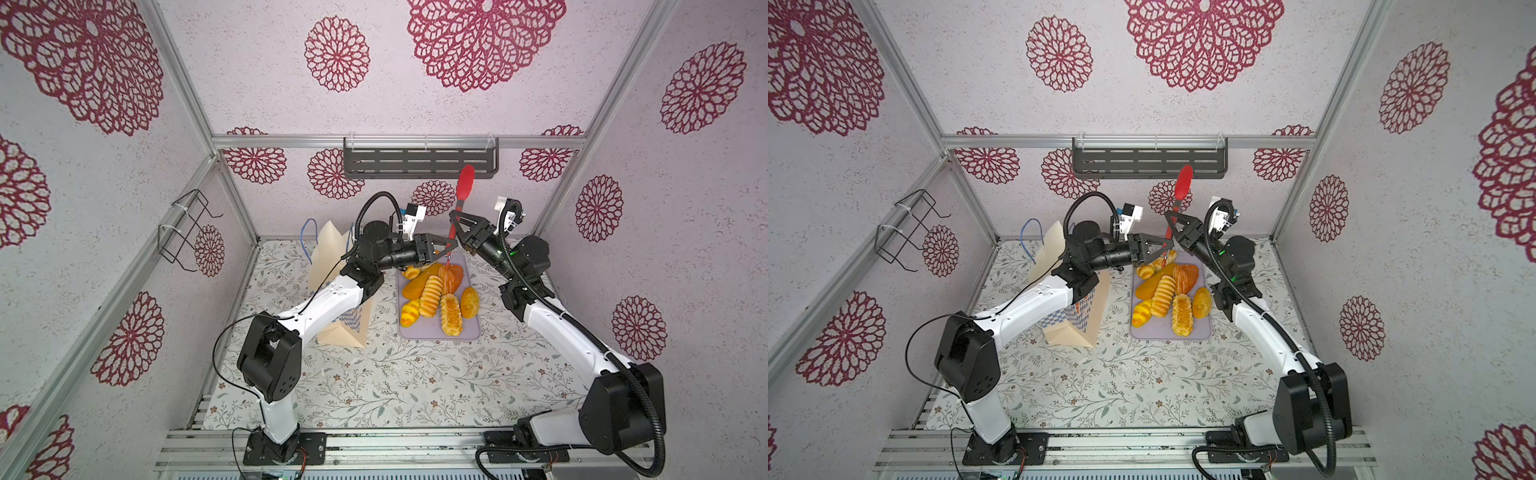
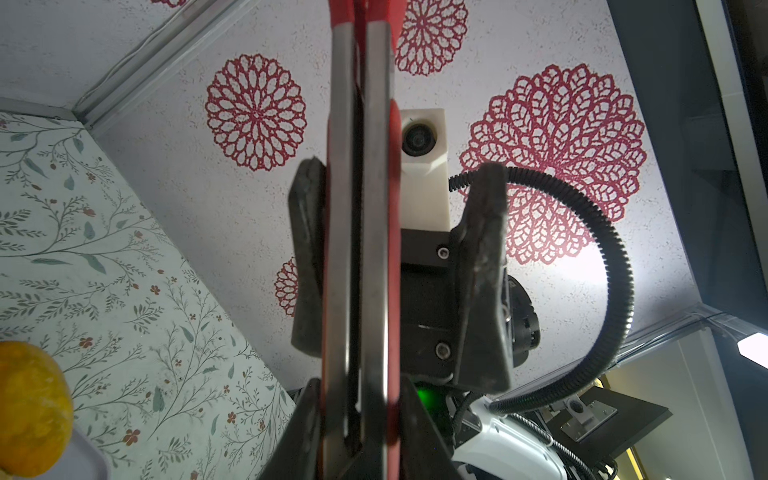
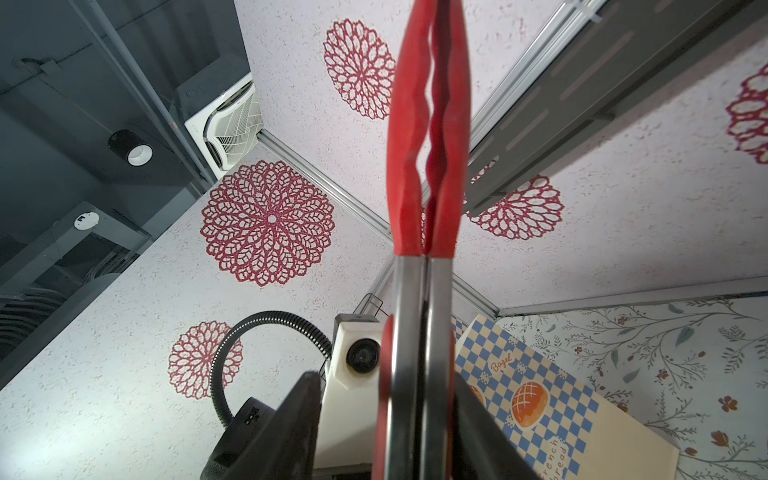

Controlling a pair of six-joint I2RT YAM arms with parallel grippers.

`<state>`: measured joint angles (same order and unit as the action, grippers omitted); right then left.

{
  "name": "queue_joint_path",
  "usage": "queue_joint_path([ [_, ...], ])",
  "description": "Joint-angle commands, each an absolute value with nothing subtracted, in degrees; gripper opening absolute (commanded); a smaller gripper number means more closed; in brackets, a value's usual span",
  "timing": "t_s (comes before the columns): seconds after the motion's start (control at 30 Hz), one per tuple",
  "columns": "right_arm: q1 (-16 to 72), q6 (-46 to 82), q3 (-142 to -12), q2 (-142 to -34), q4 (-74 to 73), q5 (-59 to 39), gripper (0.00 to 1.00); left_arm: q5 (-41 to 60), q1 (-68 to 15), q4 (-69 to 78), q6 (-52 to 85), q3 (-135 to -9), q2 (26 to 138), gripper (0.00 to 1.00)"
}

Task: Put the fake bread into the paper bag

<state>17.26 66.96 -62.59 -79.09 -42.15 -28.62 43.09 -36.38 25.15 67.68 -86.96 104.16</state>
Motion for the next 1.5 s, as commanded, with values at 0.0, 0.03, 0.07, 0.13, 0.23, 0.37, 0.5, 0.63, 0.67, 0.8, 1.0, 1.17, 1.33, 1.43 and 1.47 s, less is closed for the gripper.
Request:
queue_joint_path([
  [0.0,18.0,66.49,-63.35,-78.99,-46.87,-29.18,0.5,44.3,-36.5,25.86,68.07,-88.43,104.67,0.0],
  [0.03,18.18,66.61,-63.37,-79.23,-47.01,-29.26,0.5,44.37,-36.56,26.23,68.32,-88.42,104.72,0.0],
  [0.07,18.41,66.53,-63.37,-79.43,-47.07,-29.27,0.49,44.54,-36.56,26.68,68.53,-88.39,104.8,0.0],
  [0.13,18.72,66.58,-63.28,-79.97,-47.26,-29.48,0.49,44.81,-36.56,27.23,68.81,-88.49,104.81,0.0],
  [0.23,19.12,66.7,-62.87,-80.59,-47.75,-29.53,0.48,45.3,-36.57,28.16,69.01,-88.48,104.56,0.0],
  [0.37,19.4,67.31,-62.45,-81.04,-48.77,-29.53,0.42,45.22,-36.65,28.85,69.47,-88.18,104.33,0.0],
  [0.5,19.77,67.72,-61.49,-81.04,-50.0,-29.04,0.38,44.57,-36.65,31.21,70.9,-87.15,104.46,0.0],
  [0.63,19.77,68.78,-60.65,-81.12,-52.08,-28.73,0.31,44.63,-36.63,34.52,73.05,-86.96,105.25,0.0],
  [0.67,19.71,68.99,-60.64,-81.22,-52.28,-28.82,0.29,44.89,-36.64,34.83,73.32,-87.02,105.34,0.0],
  [0.8,19.22,69.06,-60.91,-80.61,-51.77,-29.03,0.23,44.61,-36.5,34.33,72.58,-86.03,104.68,0.12],
  [1.0,18.63,68.38,-61.17,-79.03,-49.7,-28.94,0.17,44.03,-36.49,33.42,71.82,-84.77,103.66,0.49],
  [1.17,17.78,68.07,-60.56,-78.1,-48.18,-28.96,0.16,43.21,-36.23,31.39,70.32,-83.55,101.93,0.87],
  [1.33,15.8,63.71,-60.21,-74.87,-39.17,-28.77,0.14,39.05,-35.53,18.05,62.64,-83.27,97.95,0.97],
  [1.43,14.79,57.44,-60.75,-71.78,-27.42,-26.55,0.14,31.75,-35.68,2.32,51.86,-86.09,94.64,0.97],
  [1.47,14.5,54.89,-61.3,-70.88,-22.42,-25.46,0.14,28.73,-35.82,-2.87,48.49,-87.61,93.74,0.97],
])
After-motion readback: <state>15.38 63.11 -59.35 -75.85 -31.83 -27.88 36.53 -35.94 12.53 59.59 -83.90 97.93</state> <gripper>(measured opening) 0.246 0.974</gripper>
